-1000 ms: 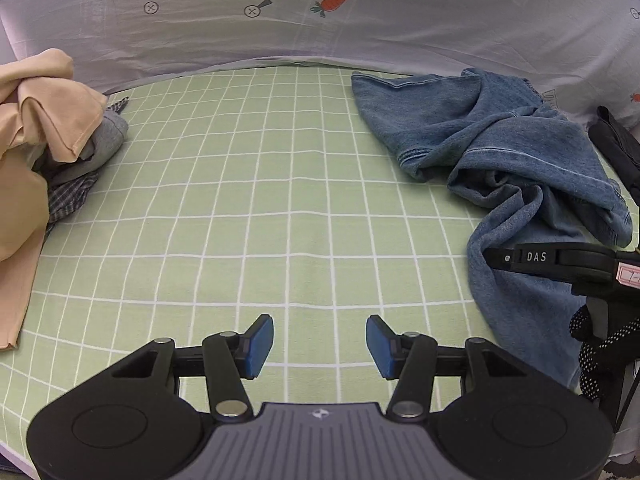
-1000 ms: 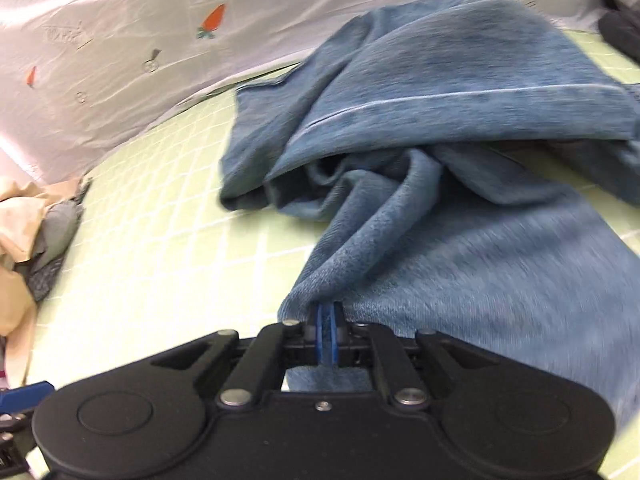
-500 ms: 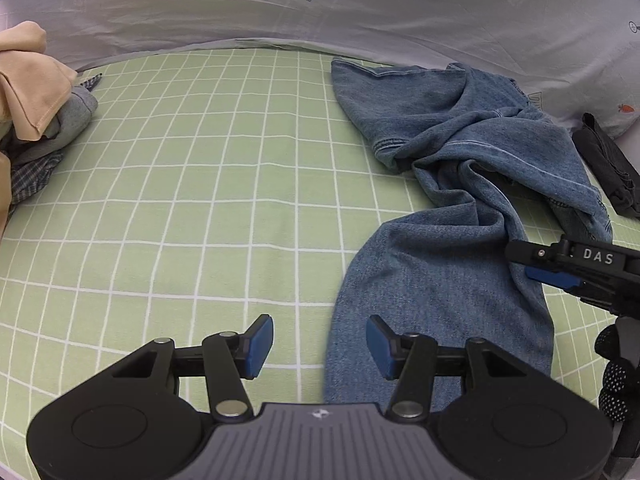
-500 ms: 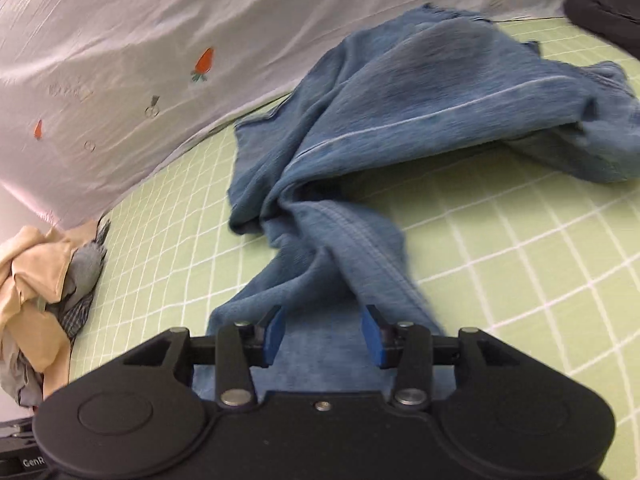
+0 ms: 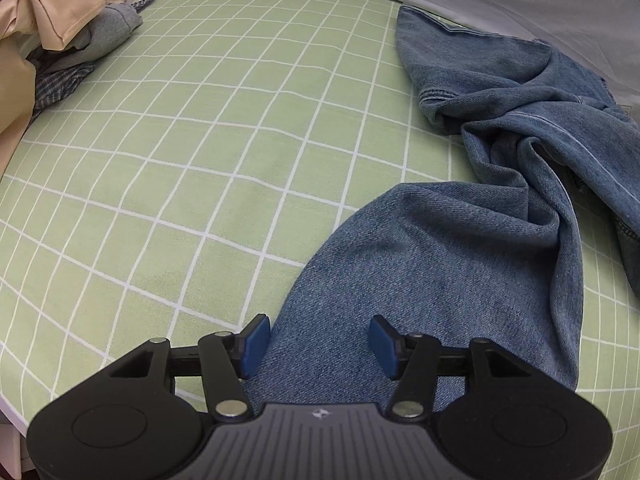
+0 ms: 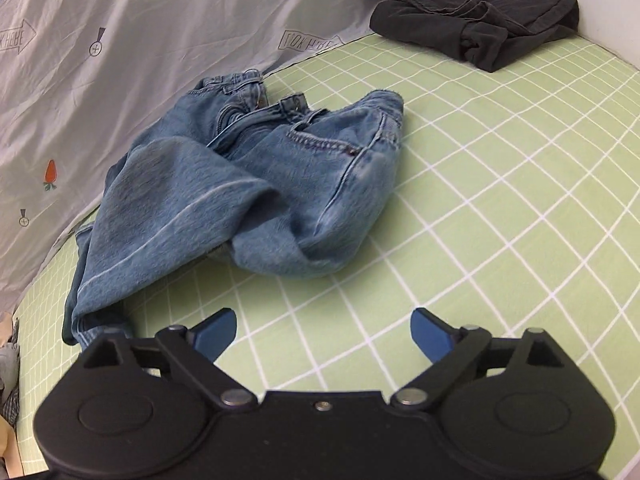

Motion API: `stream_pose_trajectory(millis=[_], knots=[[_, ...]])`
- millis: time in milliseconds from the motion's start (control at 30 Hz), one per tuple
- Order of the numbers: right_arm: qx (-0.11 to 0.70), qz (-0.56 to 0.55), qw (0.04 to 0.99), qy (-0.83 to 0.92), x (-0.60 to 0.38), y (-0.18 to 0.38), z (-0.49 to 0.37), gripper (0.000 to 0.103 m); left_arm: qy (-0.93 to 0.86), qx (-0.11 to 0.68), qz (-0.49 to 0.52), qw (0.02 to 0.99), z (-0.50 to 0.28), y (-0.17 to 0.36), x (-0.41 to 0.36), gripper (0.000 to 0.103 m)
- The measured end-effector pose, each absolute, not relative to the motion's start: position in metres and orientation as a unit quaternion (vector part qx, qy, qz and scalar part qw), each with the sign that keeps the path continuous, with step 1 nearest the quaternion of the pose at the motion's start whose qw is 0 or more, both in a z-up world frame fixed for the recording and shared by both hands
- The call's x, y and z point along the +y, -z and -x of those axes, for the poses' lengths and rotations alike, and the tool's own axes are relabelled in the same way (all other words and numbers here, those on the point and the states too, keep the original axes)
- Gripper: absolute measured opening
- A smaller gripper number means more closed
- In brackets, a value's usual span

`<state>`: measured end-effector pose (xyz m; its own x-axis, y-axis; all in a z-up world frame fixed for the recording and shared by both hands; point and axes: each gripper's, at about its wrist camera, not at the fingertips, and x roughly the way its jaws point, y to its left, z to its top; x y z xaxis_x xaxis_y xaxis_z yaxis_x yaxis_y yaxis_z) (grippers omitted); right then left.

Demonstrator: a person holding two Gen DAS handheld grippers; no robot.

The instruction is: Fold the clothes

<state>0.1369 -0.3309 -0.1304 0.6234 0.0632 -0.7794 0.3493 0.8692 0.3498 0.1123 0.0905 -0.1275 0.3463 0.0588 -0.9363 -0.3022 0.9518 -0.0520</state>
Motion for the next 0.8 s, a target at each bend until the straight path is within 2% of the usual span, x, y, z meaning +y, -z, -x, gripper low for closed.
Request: stream_pose_trajectory(millis=[133, 200, 233, 267, 367, 433, 500, 533, 567, 633, 800], knots=[[0.410, -0.237, 0.877, 0.081, -0.355, 0.132, -0.162, 0.095, -0.130, 0.548, 0.085, 0.822, -0.114, 0.127, 0.077, 0.055], [0.408, -0.243, 0.876, 0.078, -0.366, 0.134, -0.177, 0.095, -0.156, 0.535, 0.096, 0.824, -0.113, 0.126, 0.076, 0.036], [0.411, -0.250, 0.873, 0.079, -0.370, 0.136, -0.184, 0.094, -0.170, 0.531, 0.098, 0.824, -0.113, 0.125, 0.076, 0.031], [0.414, -0.253, 0.871, 0.078, -0.370, 0.138, -0.190, 0.093, -0.178, 0.532, 0.095, 0.822, -0.114, 0.124, 0.075, 0.018], [0.424, -0.261, 0.864, 0.075, -0.371, 0.144, -0.208, 0.075, -0.201, 0.533, 0.077, 0.818, -0.121, 0.124, 0.072, 0.013], [0.433, -0.247, 0.863, 0.087, -0.368, 0.147, -0.217, 0.047, -0.217, 0.534, 0.049, 0.815, -0.127, 0.125, 0.073, 0.011], [0.430, -0.228, 0.868, 0.101, -0.364, 0.147, -0.219, 0.036, -0.243, 0.535, 0.023, 0.809, -0.134, 0.127, 0.084, 0.009], [0.422, -0.229, 0.872, 0.100, -0.365, 0.145, -0.217, 0.023, -0.257, 0.535, 0.014, 0.805, -0.137, 0.128, 0.092, 0.009], [0.411, -0.227, 0.877, 0.102, -0.367, 0.141, -0.214, 0.017, -0.265, 0.535, 0.011, 0.802, -0.141, 0.129, 0.102, 0.009], [0.388, -0.207, 0.890, 0.121, -0.369, 0.132, -0.208, 0.012, -0.275, 0.531, 0.004, 0.801, -0.150, 0.129, 0.125, 0.009], [0.328, -0.175, 0.909, 0.188, -0.378, 0.099, -0.192, 0.011, -0.304, 0.516, -0.023, 0.801, -0.182, 0.127, 0.183, 0.004]])
